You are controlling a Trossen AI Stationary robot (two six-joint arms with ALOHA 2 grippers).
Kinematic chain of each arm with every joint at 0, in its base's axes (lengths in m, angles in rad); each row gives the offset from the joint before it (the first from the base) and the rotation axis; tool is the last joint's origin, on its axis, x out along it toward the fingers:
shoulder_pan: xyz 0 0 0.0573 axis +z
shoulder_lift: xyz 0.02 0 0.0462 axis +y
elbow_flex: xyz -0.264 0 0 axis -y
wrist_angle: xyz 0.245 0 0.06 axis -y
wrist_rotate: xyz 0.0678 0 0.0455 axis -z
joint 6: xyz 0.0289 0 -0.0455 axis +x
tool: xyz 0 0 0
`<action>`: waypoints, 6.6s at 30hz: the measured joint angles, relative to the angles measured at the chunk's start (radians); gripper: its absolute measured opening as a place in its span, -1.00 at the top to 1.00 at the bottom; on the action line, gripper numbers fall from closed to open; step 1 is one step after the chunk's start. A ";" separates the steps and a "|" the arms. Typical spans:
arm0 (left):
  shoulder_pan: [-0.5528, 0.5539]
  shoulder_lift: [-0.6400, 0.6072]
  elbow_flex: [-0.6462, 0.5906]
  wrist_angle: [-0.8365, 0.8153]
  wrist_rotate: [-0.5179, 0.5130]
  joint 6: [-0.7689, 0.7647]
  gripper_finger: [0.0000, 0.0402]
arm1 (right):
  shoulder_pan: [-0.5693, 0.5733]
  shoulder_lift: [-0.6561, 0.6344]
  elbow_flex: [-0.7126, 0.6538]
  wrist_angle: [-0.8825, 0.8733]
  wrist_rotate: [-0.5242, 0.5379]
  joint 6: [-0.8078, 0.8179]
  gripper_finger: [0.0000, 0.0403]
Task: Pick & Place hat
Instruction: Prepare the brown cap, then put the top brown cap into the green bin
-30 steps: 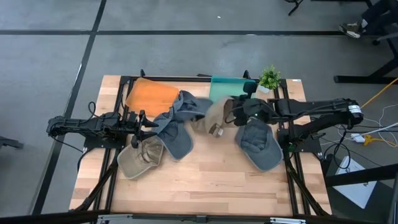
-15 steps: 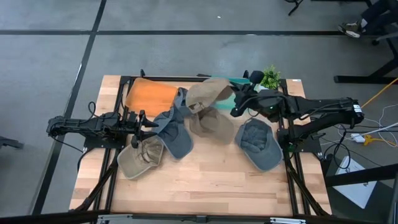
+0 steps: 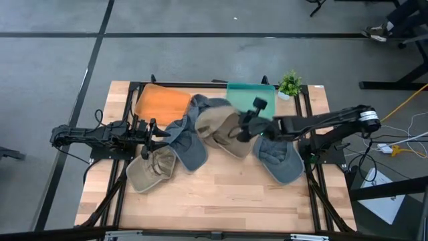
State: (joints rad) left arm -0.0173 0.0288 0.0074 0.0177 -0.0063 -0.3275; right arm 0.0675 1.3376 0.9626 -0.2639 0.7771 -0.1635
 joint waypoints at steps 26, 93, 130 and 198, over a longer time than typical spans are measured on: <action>0.000 0.000 0.000 0.000 0.000 0.000 -0.03 | 0.150 0.127 -0.052 0.012 -0.506 0.402 0.56; 0.000 0.000 0.000 0.004 0.000 0.000 -0.03 | 0.329 0.465 0.763 -0.953 0.315 0.378 0.92; 0.000 0.000 0.000 0.008 0.000 0.000 -0.03 | 0.377 0.575 0.488 -0.531 -0.345 0.985 0.05; 0.000 0.000 0.000 0.009 0.000 0.000 -0.03 | 0.261 0.012 -0.427 0.153 -0.539 1.504 -0.29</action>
State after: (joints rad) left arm -0.0170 0.0288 0.0078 0.0265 -0.0067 -0.3275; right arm 0.3286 1.3496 0.5358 -0.1111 0.2386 1.3406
